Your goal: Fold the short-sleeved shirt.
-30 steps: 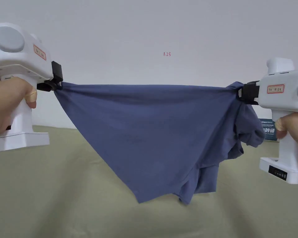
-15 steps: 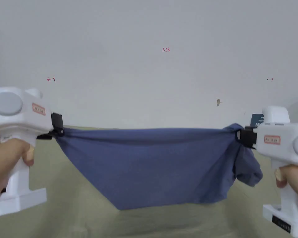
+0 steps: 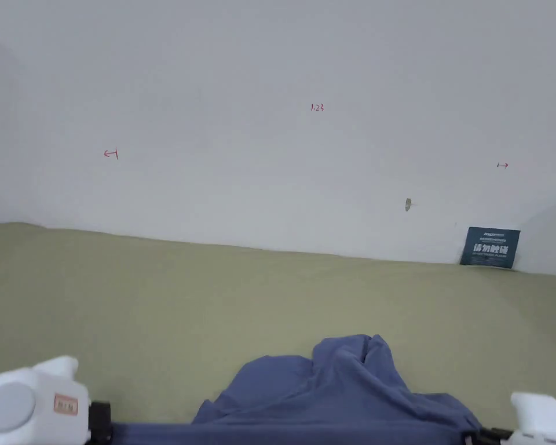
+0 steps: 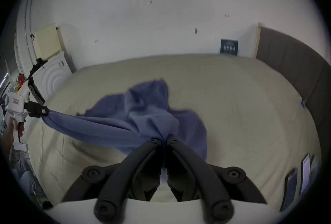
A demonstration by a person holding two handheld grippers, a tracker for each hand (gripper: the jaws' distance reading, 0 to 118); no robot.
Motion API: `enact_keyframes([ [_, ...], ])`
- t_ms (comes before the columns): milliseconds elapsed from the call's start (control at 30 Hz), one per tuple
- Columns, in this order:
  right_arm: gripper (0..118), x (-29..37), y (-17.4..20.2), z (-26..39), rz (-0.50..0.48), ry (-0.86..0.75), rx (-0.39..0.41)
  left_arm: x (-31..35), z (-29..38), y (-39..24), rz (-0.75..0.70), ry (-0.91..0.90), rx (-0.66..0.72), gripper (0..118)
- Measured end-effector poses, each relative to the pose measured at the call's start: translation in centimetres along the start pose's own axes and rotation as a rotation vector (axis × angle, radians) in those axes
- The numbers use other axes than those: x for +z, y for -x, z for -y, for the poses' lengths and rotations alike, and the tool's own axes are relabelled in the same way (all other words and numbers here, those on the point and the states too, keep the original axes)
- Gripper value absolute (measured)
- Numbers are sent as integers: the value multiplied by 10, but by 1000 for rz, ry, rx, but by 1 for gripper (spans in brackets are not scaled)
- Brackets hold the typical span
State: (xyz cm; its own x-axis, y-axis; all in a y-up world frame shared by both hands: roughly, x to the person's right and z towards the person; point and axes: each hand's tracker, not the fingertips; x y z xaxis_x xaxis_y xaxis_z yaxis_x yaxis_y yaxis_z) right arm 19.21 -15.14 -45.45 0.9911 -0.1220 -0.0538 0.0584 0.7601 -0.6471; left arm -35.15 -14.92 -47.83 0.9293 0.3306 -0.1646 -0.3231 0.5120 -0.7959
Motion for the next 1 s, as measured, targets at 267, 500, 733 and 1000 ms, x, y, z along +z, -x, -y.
enact_keyframes([
  [267,5,-2,9,44,27,159,-10,-12,74,46,-29,115,95,4],
  [500,108,21,4,45,16,36,-62,20,67,39,-29,30,130,95],
  [733,108,98,6,18,128,-295,16,108,47,-7,70,-444,-151,93],
  [1000,0,138,31,26,227,-463,131,126,81,-61,-73,-737,-426,0],
])
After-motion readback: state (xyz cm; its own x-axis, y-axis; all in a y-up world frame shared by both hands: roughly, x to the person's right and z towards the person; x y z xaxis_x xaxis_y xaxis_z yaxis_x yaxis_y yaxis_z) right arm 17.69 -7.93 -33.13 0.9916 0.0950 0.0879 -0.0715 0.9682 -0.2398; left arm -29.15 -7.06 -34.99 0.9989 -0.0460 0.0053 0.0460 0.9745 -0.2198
